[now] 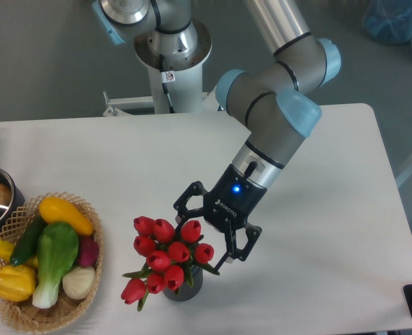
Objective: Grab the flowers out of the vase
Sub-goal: 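Close the gripper around the tulip stems above the vase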
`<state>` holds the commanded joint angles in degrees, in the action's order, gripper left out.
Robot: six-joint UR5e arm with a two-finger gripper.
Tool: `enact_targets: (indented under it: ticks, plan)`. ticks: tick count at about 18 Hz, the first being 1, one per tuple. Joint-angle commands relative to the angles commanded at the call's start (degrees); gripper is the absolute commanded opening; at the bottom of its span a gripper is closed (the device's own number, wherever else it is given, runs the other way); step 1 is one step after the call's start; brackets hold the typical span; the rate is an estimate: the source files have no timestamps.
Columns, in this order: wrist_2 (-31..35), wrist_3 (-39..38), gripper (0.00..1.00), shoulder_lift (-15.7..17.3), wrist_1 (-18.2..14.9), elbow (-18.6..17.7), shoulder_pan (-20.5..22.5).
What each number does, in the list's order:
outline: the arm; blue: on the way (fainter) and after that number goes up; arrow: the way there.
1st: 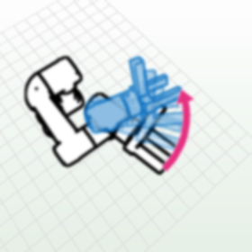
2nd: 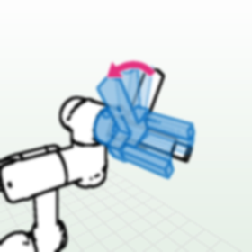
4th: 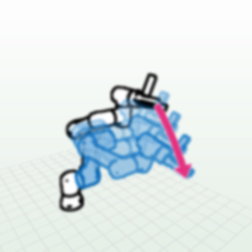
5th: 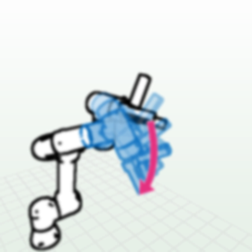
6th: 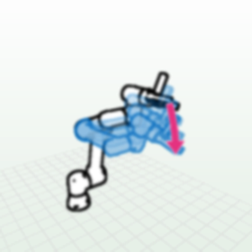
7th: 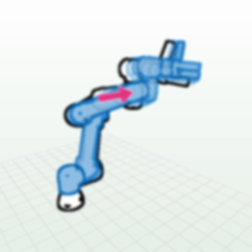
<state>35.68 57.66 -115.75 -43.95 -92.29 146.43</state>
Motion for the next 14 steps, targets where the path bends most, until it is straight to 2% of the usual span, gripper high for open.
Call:
enact_targets:
  ticks: [3, 5, 9, 14]
  plan:
    - [-0.6, 0.0, 1.0, -0.3, 0.0, -0.3, 0.0]
    - [-1.5, 0.0, 0.91, -0.3, 0.0, -0.3, -0.1]
    - [-2.8, 0.1, 0.63, -0.3, 0.0, -0.7, 0.1]
    - [-2.9, 2.2, 0.14, -0.2, 0.0, -1.0, 0.3]
